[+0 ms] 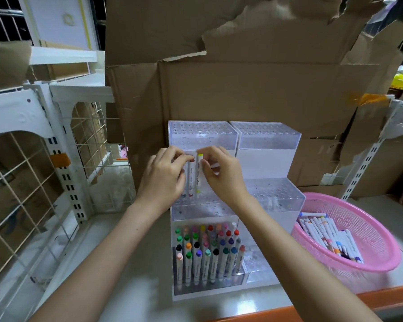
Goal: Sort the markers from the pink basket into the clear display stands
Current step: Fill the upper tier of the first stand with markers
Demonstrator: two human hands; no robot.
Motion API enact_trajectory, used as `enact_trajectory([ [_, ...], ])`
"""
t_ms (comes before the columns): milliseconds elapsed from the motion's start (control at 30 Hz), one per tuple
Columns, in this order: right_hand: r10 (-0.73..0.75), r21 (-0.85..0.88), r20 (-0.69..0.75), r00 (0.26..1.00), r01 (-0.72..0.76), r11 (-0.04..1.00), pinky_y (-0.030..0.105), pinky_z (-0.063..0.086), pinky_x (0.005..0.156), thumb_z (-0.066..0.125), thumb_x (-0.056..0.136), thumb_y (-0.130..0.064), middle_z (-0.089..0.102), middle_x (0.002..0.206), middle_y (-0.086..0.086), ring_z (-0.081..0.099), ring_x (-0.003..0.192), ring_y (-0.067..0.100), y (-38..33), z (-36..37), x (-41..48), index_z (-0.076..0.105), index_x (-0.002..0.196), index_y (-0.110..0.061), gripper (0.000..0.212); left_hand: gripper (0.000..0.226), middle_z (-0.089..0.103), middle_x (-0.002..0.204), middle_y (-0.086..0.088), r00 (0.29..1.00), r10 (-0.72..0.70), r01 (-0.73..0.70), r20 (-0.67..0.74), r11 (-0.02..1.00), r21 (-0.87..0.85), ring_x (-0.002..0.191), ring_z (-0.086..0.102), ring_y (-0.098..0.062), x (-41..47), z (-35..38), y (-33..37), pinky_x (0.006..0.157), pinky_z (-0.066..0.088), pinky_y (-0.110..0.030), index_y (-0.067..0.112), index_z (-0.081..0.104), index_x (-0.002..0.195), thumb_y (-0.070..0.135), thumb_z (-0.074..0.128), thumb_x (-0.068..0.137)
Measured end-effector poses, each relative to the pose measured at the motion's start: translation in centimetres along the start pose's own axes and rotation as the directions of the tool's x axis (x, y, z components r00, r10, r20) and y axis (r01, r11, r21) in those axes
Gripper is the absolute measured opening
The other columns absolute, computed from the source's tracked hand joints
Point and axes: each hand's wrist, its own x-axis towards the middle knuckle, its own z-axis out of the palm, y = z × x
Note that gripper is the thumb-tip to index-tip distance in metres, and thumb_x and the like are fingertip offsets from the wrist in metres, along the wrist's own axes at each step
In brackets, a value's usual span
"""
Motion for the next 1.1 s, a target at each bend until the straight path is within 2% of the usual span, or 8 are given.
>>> enact_trajectory([
  [133,-0.021,-0.041,0.021,1.000,0.022,0.999,0.012,0.047,0.066,0.061,0.088,0.001,0.054,0.090,-0.005,0.055,0.072,0.008,-0.1,-0.5,1.1,0.070,0.099,-0.008,0.016,0.040,0.056,0.103,-0.005,0.999,0.019,-0.022,0.037,0.998,0.065,0.094,0.054,-0.024,-0.2,-0.1,-0.1,0.077,0.045,-0.038,0.014,0.065,0.112,0.006,0.070,0.074],
  [300,-0.040,-0.122,0.043,0.998,0.045,0.991,0.022,0.042,0.064,0.070,0.085,-0.009,0.049,0.086,-0.010,0.046,0.076,0.006,0.0,-0.9,1.4,0.071,0.096,-0.011,0.011,0.049,0.054,0.111,-0.004,0.995,0.030,-0.040,0.091,0.993,0.107,0.102,0.052,-0.023,-0.6,-0.4,-0.1,0.085,0.044,-0.039,0.016,0.060,0.121,0.017,0.073,0.073],
  [467,0.005,-0.153,0.010,1.000,-0.003,0.988,0.041,0.051,0.062,0.072,0.085,-0.022,0.054,0.086,-0.004,0.053,0.082,0.016,-0.3,-0.5,1.1,0.067,0.094,-0.014,0.013,0.066,0.051,0.122,-0.006,0.986,0.021,-0.048,0.165,0.986,0.158,0.115,0.048,-0.025,-1.3,-0.5,0.1,0.093,0.043,-0.040,0.015,0.053,0.131,0.031,0.075,0.071],
  [600,-0.032,-0.199,0.052,0.998,0.042,0.979,0.043,0.052,0.061,0.068,0.088,-0.026,0.056,0.095,0.000,0.057,0.089,0.020,-0.7,-0.7,0.2,0.061,0.106,-0.016,0.022,0.076,0.044,0.135,-0.005,0.974,0.012,-0.050,0.225,0.985,0.165,0.127,0.041,-0.025,-1.8,-0.6,0.1,0.103,0.037,-0.042,0.016,0.043,0.140,0.043,0.071,0.074],
  [733,0.004,-0.229,0.085,0.996,0.016,0.973,0.039,0.052,0.061,0.065,0.089,-0.031,0.058,0.102,0.000,0.059,0.089,0.017,-0.7,-1.4,-0.9,0.055,0.122,-0.016,0.037,0.078,0.040,0.142,-0.005,0.967,-0.006,-0.039,0.255,0.984,0.171,0.132,0.037,-0.024,-1.8,-1.1,0.5,0.108,0.033,-0.043,0.016,0.036,0.144,0.051,0.061,0.080],
  [867,0.016,-0.325,0.208,0.978,0.053,0.944,0.040,0.052,0.072,0.059,0.089,-0.038,0.058,0.115,-0.001,0.058,0.103,0.021,0.0,-2.5,-1.7,0.049,0.133,-0.020,0.048,0.080,0.038,0.145,-0.004,0.962,-0.020,-0.034,0.272,0.981,0.192,0.136,0.034,-0.023,-1.4,-1.3,2.1,0.112,0.029,-0.044,0.016,0.029,0.147,0.057,0.053,0.082],
  [967,0.091,-0.439,0.315,0.945,0.060,0.897,0.038,0.043,0.084,0.056,0.091,-0.043,0.049,0.133,0.000,0.051,0.117,0.025,0.6,-4.3,-2.6,0.039,0.142,-0.023,0.057,0.079,0.037,0.147,-0.007,0.957,-0.008,-0.057,0.292,0.975,0.213,0.137,0.032,-0.025,-0.6,-1.1,4.5,0.113,0.028,-0.045,0.016,0.030,0.147,0.059,0.047,0.083],
  [1100,0.158,-0.524,0.375,0.914,0.068,0.849,0.039,0.037,0.097,0.054,0.092,-0.047,0.042,0.143,0.002,0.045,0.125,0.027,2.4,-8.4,-4.2,0.035,0.145,-0.024,0.061,0.074,0.039,0.147,-0.011,0.947,0.035,-0.099,0.319,0.977,0.187,0.137,0.034,-0.028,0.5,0.5,8.8,0.112,0.028,-0.045,0.015,0.035,0.144,0.053,0.056,0.084],
])
